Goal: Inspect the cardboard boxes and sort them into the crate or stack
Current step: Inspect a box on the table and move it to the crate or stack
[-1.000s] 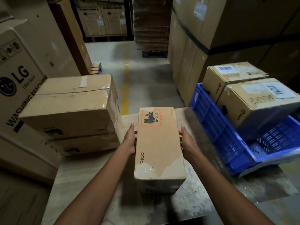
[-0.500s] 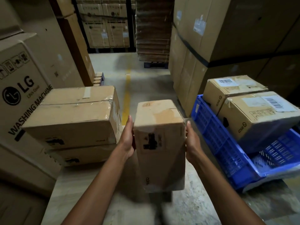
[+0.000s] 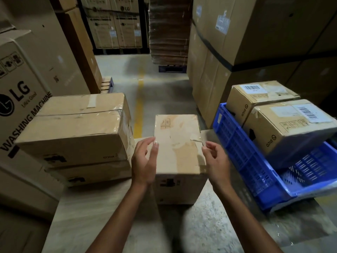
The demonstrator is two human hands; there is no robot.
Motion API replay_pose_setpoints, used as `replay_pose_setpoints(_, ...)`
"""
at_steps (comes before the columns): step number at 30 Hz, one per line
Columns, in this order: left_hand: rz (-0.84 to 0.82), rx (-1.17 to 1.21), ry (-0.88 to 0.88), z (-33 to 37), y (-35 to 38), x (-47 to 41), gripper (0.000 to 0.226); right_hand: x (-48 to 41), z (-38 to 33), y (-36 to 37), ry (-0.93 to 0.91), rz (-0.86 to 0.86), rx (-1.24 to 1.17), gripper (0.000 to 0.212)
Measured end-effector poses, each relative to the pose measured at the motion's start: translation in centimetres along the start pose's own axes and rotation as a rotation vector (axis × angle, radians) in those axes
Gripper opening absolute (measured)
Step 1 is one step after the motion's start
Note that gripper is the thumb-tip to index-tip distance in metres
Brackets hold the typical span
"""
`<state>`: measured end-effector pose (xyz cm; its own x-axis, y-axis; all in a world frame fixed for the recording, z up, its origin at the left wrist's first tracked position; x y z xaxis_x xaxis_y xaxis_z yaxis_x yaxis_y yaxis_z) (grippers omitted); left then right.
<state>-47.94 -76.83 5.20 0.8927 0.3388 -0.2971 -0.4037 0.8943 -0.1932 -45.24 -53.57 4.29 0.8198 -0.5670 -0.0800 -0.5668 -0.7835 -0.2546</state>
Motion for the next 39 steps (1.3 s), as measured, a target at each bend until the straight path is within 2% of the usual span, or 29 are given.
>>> replay_pose_setpoints(2,-0.021,-0.143,0.319,1.9,-0.1,0.7,0.039,0.9,-1.9,-0.2,-0.322,0.004,0.149,0.024)
replay_pose_setpoints(4,-0.105,-0.242,0.516,2.9,0.6,1.8,0.032,2.2,-3.3,0.6,-0.55,-0.05,0.283,0.031)
replay_pose_setpoints(6,-0.169,-0.346,0.622,2.4,1.3,2.9,0.031,3.4,-3.5,1.8,-0.717,-0.118,0.438,0.034)
replay_pose_setpoints(8,-0.205,-0.426,0.622,1.4,1.7,3.5,0.035,4.2,-3.2,2.6,-0.811,-0.14,0.551,0.03)
replay_pose_setpoints(11,-0.256,-0.487,0.651,1.5,1.7,3.2,0.035,3.9,-3.4,2.7,-0.82,-0.148,0.604,0.018)
replay_pose_setpoints(15,-0.36,-0.529,0.676,2.9,2.3,1.7,0.024,2.6,-5.0,3.4,-0.83,-0.239,0.789,0.025)
replay_pose_setpoints(22,-0.484,-0.643,0.463,2.2,4.2,-0.1,0.053,0.3,-5.0,4.5,-0.748,-0.314,0.873,0.044)
replay_pose_setpoints(26,-0.539,-0.756,0.49,2.5,4.7,-0.2,0.053,0.1,-5.0,4.6,-0.757,-0.301,0.916,0.041)
replay_pose_setpoints(32,-0.391,-0.676,0.558,4.0,5.6,-2.5,0.025,-2.5,-6.3,6.7,-0.699,-0.259,0.968,0.036)
replay_pose_setpoints(37,-0.366,-0.659,0.317,1.9,5.7,-2.8,0.041,-0.5,-4.8,7.6,-0.666,-0.302,0.964,0.053)
replay_pose_setpoints(39,-0.335,-0.606,0.296,1.4,5.4,-3.3,0.041,-0.5,-4.7,7.8,-0.664,-0.275,0.96,0.052)
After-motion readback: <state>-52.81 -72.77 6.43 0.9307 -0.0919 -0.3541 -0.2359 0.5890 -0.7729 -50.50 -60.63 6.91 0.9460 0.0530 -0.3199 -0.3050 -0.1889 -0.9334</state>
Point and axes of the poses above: each hand's wrist, its own x-axis away from the middle knuckle, its own y-axis out of the palm, z = x × y, the point moved 5 cm from there along -x, towards the middle knuckle, and after that the axes turned 11 degrees about z, right-handed, at the moved point
